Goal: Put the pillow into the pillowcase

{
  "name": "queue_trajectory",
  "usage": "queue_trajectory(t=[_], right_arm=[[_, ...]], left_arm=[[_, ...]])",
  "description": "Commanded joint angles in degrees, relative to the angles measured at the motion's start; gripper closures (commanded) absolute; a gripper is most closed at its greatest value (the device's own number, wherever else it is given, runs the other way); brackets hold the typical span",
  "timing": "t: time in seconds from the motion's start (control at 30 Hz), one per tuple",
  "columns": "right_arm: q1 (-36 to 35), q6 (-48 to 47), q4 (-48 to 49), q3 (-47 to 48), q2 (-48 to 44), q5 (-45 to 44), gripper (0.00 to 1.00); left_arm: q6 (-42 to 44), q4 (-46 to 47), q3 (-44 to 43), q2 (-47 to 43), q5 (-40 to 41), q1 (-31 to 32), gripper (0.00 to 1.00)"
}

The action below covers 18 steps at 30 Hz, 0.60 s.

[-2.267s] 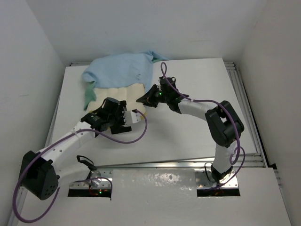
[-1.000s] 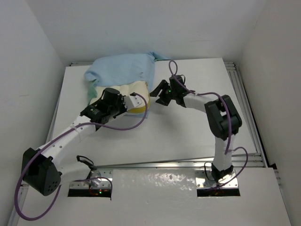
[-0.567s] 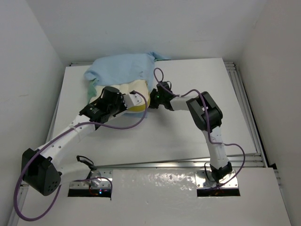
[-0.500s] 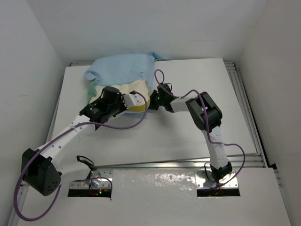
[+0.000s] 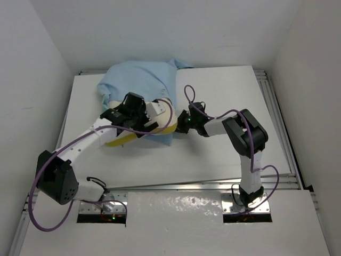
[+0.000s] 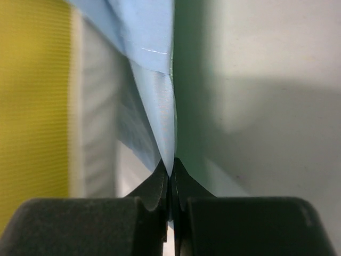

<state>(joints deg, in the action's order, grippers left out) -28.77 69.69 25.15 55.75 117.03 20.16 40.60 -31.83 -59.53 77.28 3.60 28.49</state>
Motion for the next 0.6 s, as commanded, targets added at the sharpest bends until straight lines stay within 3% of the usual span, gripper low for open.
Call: queue_trajectory(t=[0.0,0.07,0.13,0.2,0.3,0.37,0.43,0.57], right_arm=[[0.03,-0.35,1.22,-1.25,-1.55,2.86,1.00],[0.12,0.62,1.75,-1.78,-1.37,2.86,1.00],[0.12,1.50,1.75,-1.87,-1.11,3.21,1.00],[0.21,1.59,1.75,-1.61,-0.84,4.09,1.00],[0.21,0.54,0.26,-0.64,-1.28,4.01,1.00],[0.12,-0.87,-1.41,0.32,-1.54,3.66,1.00],[0.12,-1.83,-2.64,1.11,-1.46,3.66,1.00],[0.21,-1.58,-2.65,1.82,-1.11,3.30,1.00]], left_arm=[[-7.80,0.82,-12.41,-2.30,-3.15,-0.98,0.00],[-14.36,-2.08,-18.83,-1.26,-5.59,-4.83,0.00],[-18.86,-8.65,-23.68,3.47,-7.80,-13.17,0.00],[-20.90,-15.24,-31.13,9.00,-6.42,-21.49,0.00],[-20.74,-22.38,-32.94,16.06,-11.93,-30.04,0.00],[-14.61,-23.71,-31.45,15.11,-16.05,-30.25,0.00],[-8.30,-23.45,-27.76,10.12,-25.98,-29.37,0.00],[2.71,-26.78,-21.79,3.77,-25.14,-19.11,0.00]])
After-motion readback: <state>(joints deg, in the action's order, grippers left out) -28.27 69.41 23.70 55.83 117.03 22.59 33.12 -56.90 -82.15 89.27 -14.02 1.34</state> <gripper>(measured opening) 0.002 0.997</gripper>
